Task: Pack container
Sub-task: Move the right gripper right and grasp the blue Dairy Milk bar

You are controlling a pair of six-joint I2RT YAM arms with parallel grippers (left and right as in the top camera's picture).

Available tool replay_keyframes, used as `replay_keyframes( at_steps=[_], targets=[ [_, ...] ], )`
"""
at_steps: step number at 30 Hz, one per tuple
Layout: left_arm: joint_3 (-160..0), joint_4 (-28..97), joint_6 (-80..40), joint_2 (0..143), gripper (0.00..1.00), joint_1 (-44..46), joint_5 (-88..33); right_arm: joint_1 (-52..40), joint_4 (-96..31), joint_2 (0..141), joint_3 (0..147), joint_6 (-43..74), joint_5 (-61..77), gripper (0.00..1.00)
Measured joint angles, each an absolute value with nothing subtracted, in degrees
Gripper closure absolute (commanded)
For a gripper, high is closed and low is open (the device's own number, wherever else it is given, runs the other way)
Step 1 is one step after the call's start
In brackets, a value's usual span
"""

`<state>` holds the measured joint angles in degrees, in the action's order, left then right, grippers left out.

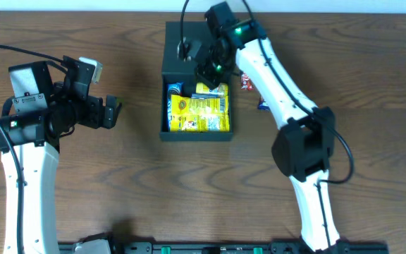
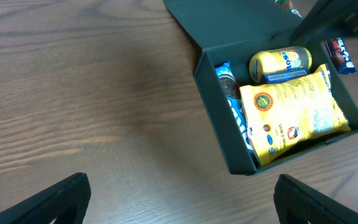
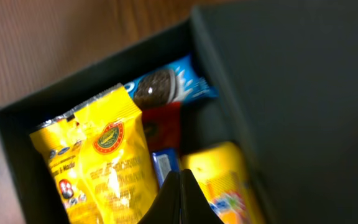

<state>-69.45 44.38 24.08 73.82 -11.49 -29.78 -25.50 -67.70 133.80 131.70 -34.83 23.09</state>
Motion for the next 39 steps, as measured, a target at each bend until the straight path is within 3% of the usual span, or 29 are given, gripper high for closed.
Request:
replay_keyframes(
  at_steps=[4,9,11,13,17,31,39],
  targets=[
    [-69.45,44.36,24.08,73.82,0.05,-11.49,-29.78,-23.24,-68.10,129.45,132.60,-32.84,18.87,0.98],
    [-69.45,44.38,24.08,73.82,0.04,-11.49,-29.78,-16.10,-68.36,127.74,132.42,-29.06,15.64,0.82],
    [-69.45,44.36,24.08,73.82,0.04,-11.49,-29.78,-13.13,-68.29,127.76,131.11,-27.49,14.92,0.69],
    [-69.45,44.36,24.08,73.82,0.05,-11.49,-29.78,-10.04,-67.99,127.79,129.19,-25.89,14.28,0.42],
    [-69.45,44.36,24.08,73.82,0.05,-11.49,-29.78,-6.28,-66.19,127.83,124.29,-21.89,13.30,0.22],
    [-69.45,44.36,24.08,73.82,0.04,-11.49,-29.78,-5.91,-52.53,129.95,107.02,-3.97,7.57,0.33],
    [-69.45,44.36,24.05,73.82,0.04,-11.49,-29.78,-5.91,-50.28,129.95,104.73,-0.21,6.52,0.40]
  ],
)
